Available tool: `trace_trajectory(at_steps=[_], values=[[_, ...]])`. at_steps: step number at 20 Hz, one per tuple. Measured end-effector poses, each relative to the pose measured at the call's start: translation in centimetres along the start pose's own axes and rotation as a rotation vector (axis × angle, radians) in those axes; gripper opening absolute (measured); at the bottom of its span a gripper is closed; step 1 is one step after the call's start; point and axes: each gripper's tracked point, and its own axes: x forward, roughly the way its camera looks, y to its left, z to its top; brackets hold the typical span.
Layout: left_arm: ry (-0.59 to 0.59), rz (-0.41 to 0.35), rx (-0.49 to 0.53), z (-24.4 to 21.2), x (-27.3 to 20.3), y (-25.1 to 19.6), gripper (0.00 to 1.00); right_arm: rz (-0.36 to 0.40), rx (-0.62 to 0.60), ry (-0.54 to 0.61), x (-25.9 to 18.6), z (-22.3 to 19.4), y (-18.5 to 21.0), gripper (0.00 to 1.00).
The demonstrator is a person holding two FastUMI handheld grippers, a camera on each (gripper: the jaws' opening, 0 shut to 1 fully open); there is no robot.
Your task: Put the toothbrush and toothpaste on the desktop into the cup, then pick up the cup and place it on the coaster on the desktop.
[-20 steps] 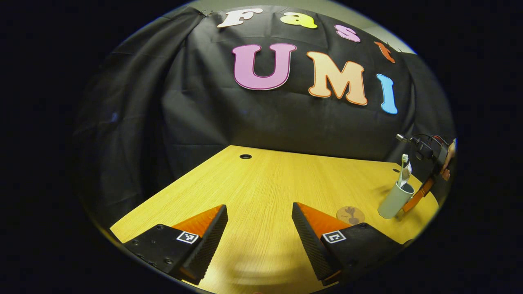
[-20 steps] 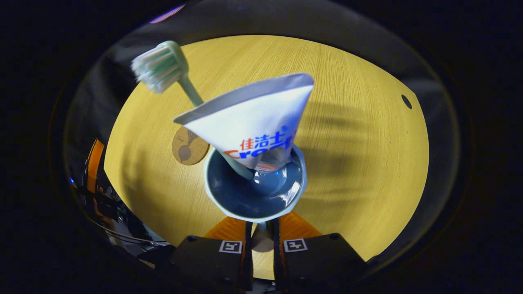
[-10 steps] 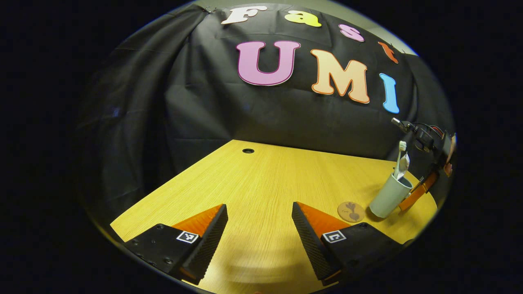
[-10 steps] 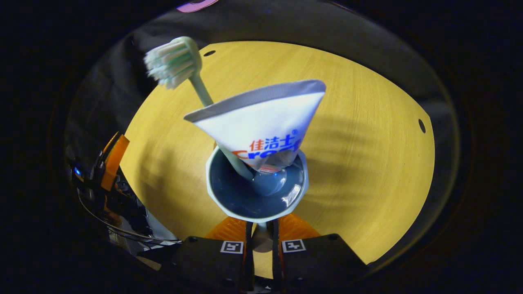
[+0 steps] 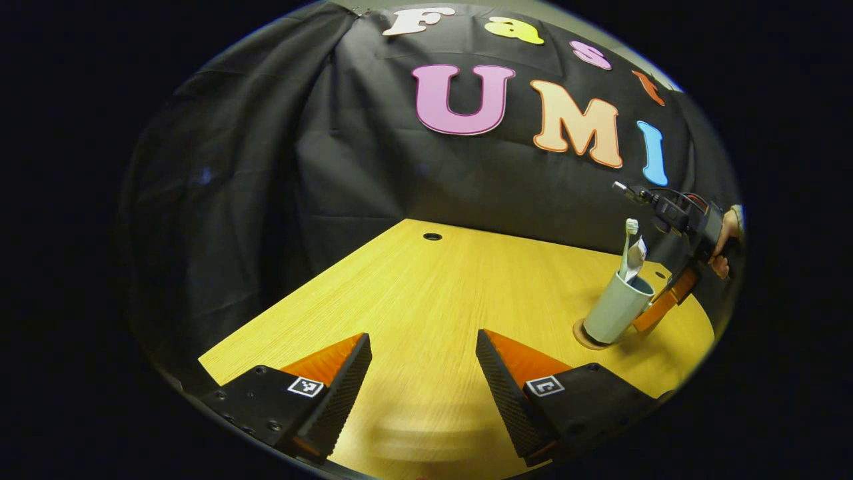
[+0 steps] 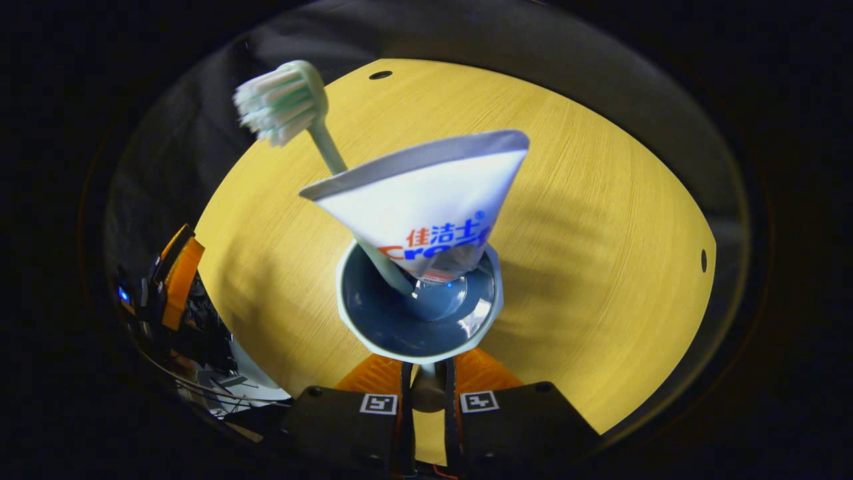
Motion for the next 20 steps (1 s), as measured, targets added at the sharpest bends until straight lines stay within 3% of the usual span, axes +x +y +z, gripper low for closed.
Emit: trace_trajectory(at_steps=[3, 7, 10, 11, 13, 15, 17, 20], values=[[0.002, 0.014, -0.001, -0.2, 0.1, 1.0, 0.94, -0.029, -0.015, 0.013, -0.5, 0.0, -0.4, 0.17], [0.019, 0.013, -0.023, -0.6, 0.2, 1.0, 0.94, -0.023, -0.020, 0.017, -0.1, -0.1, -0.4, 0.21], [0.019, -0.010, -0.002, -0.2, 0.1, 0.5, 0.94, 0.005, 0.007, -0.019, -1.1, 0.1, -0.3, 0.31], [0.020, -0.017, 0.017, 0.3, -0.1, 0.1, 0.94, 0.046, 0.037, -0.048, -1.7, 0.0, 0.3, 0.33], [0.015, -0.039, 0.027, 0.8, 0.6, -2.0, 0.94, 0.084, 0.123, -0.097, -2.9, -0.3, 0.4, 0.90], [0.013, -0.069, 0.027, 1.3, 0.1, -3.6, 0.93, 0.081, 0.228, -0.172, -4.5, -1.0, -1.0, 0.94], [0.010, -0.106, 0.021, 1.8, -0.3, -5.4, 0.93, 0.125, 0.331, -0.273, -6.5, -0.9, -1.4, 1.00], [0.018, -0.194, -0.035, 2.6, -1.1, -9.8, 0.93, 0.149, 0.467, -0.444, -10.2, -0.9, -3.2, 0.94]])
